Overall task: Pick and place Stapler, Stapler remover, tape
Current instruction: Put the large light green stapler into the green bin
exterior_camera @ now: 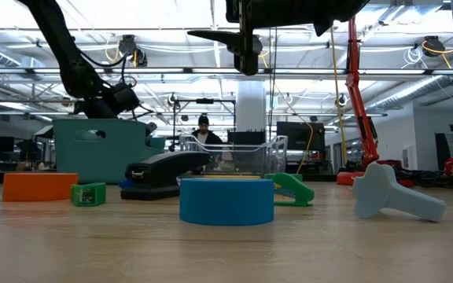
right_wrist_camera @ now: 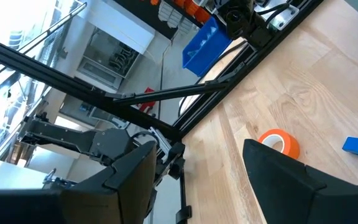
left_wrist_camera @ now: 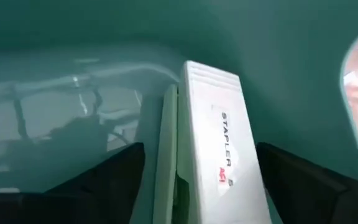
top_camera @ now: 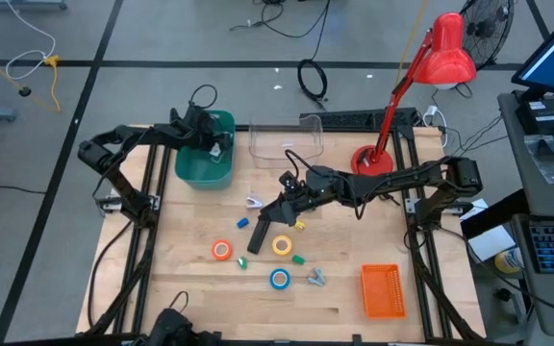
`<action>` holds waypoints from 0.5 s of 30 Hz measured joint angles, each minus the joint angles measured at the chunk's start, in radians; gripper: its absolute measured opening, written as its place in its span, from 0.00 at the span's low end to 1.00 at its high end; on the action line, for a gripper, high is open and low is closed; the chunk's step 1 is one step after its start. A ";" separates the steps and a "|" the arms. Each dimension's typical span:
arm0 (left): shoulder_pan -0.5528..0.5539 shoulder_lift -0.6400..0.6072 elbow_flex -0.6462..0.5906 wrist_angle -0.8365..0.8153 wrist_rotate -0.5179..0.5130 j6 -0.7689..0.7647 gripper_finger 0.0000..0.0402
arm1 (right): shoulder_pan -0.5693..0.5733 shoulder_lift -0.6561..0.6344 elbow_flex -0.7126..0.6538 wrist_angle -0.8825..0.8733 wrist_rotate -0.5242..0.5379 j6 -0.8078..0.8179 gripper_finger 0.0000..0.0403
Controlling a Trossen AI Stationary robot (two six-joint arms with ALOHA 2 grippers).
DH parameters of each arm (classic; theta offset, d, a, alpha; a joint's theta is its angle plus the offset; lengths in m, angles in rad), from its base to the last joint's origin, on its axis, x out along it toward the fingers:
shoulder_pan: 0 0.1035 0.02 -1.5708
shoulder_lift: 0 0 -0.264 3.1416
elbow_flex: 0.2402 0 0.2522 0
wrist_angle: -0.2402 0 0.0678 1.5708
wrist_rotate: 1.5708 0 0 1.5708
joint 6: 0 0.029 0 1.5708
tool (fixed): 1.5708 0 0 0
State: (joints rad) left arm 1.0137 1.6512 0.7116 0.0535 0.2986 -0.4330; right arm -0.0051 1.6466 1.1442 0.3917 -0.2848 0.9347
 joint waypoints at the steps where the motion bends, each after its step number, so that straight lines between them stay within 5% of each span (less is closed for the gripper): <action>1: 0.001 -0.001 0.000 0.001 -0.009 0.011 0.80 | 0.000 0.000 0.000 0.000 0.000 0.000 0.58; 15: -0.014 -0.098 0.000 -0.120 -0.174 0.105 0.81 | -0.009 0.000 0.000 0.000 0.000 0.000 0.58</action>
State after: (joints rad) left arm 0.9997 1.5534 0.7120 -0.0662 0.1245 -0.3283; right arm -0.0146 1.6466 1.1442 0.3916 -0.2852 0.9348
